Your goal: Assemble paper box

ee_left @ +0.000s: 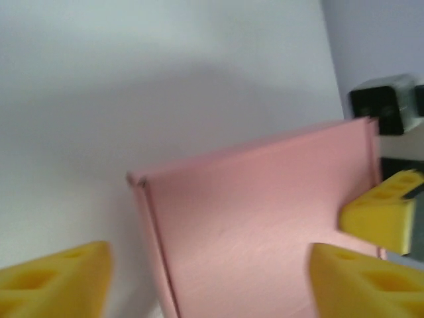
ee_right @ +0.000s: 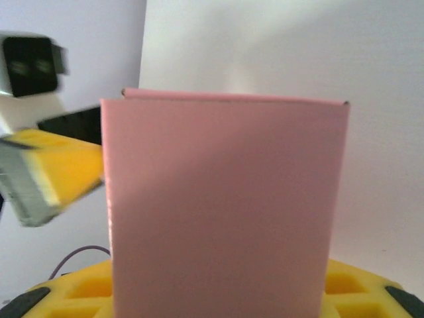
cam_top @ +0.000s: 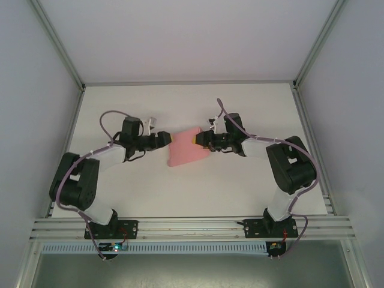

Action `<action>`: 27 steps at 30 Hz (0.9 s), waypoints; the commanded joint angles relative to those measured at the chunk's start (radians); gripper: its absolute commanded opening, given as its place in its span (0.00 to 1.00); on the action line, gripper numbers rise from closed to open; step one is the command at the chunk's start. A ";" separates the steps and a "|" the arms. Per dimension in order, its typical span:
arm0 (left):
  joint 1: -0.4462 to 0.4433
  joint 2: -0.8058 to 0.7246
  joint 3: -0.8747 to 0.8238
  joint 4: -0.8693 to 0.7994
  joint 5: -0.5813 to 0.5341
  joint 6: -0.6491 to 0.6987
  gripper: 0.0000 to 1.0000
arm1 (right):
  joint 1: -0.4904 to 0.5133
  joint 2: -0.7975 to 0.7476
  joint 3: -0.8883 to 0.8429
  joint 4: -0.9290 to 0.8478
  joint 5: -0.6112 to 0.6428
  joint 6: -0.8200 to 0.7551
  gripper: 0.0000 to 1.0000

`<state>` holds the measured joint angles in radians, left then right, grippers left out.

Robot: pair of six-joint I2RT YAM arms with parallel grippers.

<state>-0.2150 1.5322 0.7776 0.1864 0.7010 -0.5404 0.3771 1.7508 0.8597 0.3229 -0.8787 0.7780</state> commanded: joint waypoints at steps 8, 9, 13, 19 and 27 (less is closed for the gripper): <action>-0.408 -0.235 0.135 -0.248 -0.536 0.984 1.00 | -0.107 -0.118 0.030 -0.157 -0.025 0.220 0.33; -0.432 -0.231 0.143 -0.257 -0.548 1.040 1.00 | -0.110 -0.129 0.036 -0.192 -0.024 0.245 0.33; -0.487 -0.201 0.180 -0.297 -0.607 1.163 1.00 | -0.131 -0.174 0.064 -0.305 -0.049 0.343 0.32; -0.547 -0.153 0.176 -0.237 -0.674 1.284 1.00 | -0.164 -0.221 0.003 -0.172 -0.134 0.650 0.24; -0.561 -0.055 0.228 -0.181 -0.835 1.311 0.88 | -0.155 -0.270 0.017 -0.241 -0.127 0.637 0.24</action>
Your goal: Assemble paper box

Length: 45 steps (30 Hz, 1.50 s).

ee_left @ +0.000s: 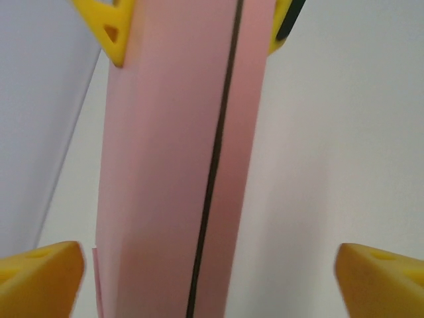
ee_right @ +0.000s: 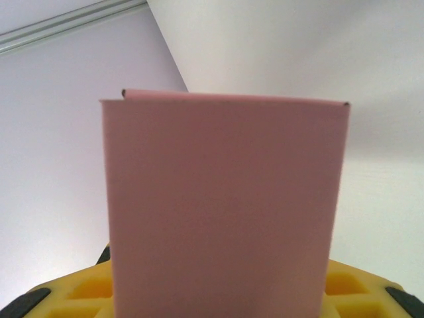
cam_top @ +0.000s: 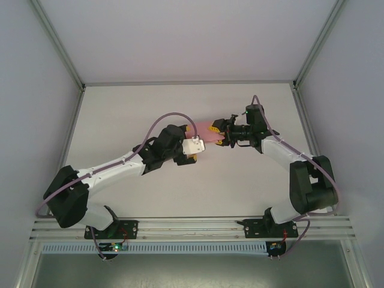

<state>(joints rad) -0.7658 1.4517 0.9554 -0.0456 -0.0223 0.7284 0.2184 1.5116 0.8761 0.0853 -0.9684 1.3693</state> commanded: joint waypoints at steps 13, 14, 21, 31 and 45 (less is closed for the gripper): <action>-0.009 0.015 0.051 0.028 -0.110 0.032 0.32 | 0.007 -0.033 -0.005 0.104 -0.056 0.020 0.57; -0.010 0.012 0.058 -0.001 -0.096 0.020 0.30 | 0.006 -0.037 -0.002 0.126 -0.047 0.005 0.63; 0.010 -0.019 0.071 -0.121 0.007 -0.041 0.18 | -0.042 -0.132 -0.009 0.056 0.083 -0.295 0.98; 0.122 0.077 0.245 -0.607 0.237 -0.055 0.17 | -0.125 -0.454 -0.091 -0.251 0.435 -0.948 0.98; 0.164 0.287 0.429 -0.881 0.407 0.073 0.23 | 0.229 -0.425 -0.051 -0.400 0.530 -1.536 0.84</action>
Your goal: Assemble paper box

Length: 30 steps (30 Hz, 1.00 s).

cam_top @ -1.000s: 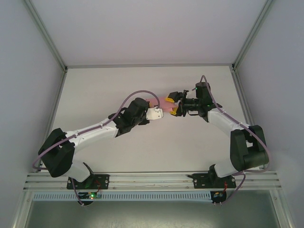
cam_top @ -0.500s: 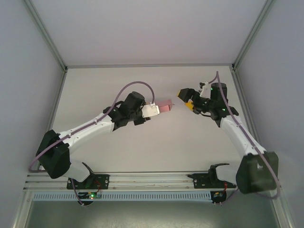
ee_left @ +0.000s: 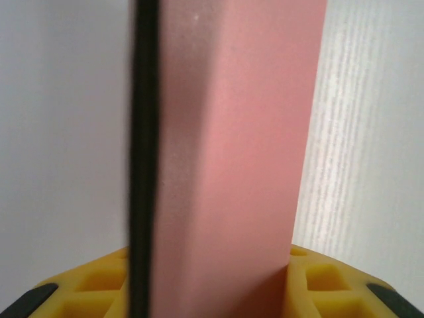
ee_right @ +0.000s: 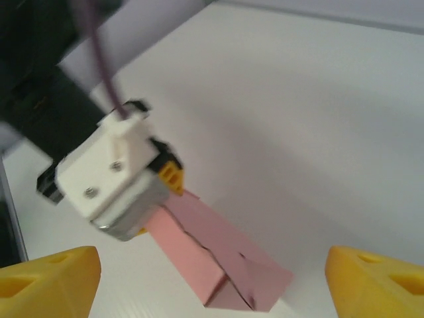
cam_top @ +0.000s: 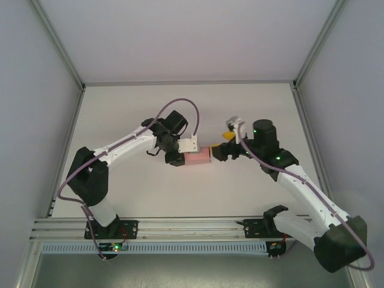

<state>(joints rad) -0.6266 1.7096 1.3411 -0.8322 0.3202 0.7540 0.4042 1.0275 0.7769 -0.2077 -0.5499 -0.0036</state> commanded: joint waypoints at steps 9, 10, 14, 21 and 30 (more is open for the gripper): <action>0.048 0.153 0.141 -0.182 0.042 0.048 0.22 | 0.085 0.311 0.196 -0.252 0.153 -0.254 0.57; 0.051 0.164 0.148 -0.183 0.042 0.042 0.22 | 0.088 0.321 0.193 -0.258 0.140 -0.277 0.57; 0.051 0.184 0.169 -0.200 0.050 0.040 0.22 | 0.102 0.352 0.189 -0.253 0.191 -0.291 0.39; 0.051 0.226 0.203 -0.220 0.020 0.009 0.23 | 0.132 0.376 0.235 -0.264 0.237 -0.232 0.14; 0.050 0.244 0.235 -0.192 0.034 -0.039 0.23 | 0.191 0.430 0.280 -0.241 0.296 0.046 0.00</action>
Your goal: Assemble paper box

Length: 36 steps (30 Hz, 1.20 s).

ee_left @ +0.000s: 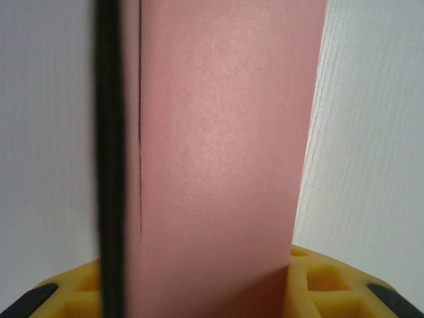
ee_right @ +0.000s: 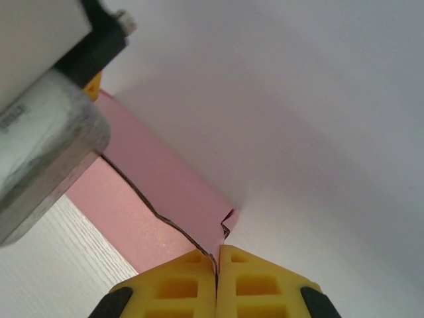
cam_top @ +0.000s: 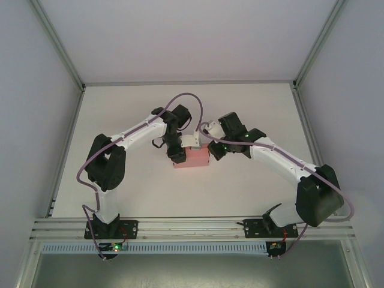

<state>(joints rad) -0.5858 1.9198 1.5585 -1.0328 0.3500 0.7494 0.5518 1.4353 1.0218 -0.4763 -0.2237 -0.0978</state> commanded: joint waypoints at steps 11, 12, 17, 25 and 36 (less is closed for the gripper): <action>0.009 0.051 0.025 0.089 0.026 -0.077 0.25 | 0.122 0.059 -0.064 0.292 0.075 0.424 0.00; 0.010 0.056 0.026 0.090 0.028 -0.078 0.25 | 0.123 0.060 -0.088 0.325 0.074 0.424 0.00; 0.009 0.071 0.033 0.094 0.023 -0.088 0.25 | 0.126 0.056 -0.162 0.403 0.076 0.503 0.00; 0.011 0.081 0.041 0.109 0.021 -0.093 0.25 | 0.139 0.029 -0.249 0.423 0.071 0.535 0.00; 0.015 0.090 0.068 0.137 0.016 -0.138 0.29 | 0.178 0.057 -0.400 0.503 0.171 0.552 0.00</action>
<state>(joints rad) -0.5541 1.9530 1.5978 -1.0592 0.3496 0.6231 0.6647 1.4101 0.6952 0.1795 0.0219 0.4248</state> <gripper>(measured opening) 0.391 0.061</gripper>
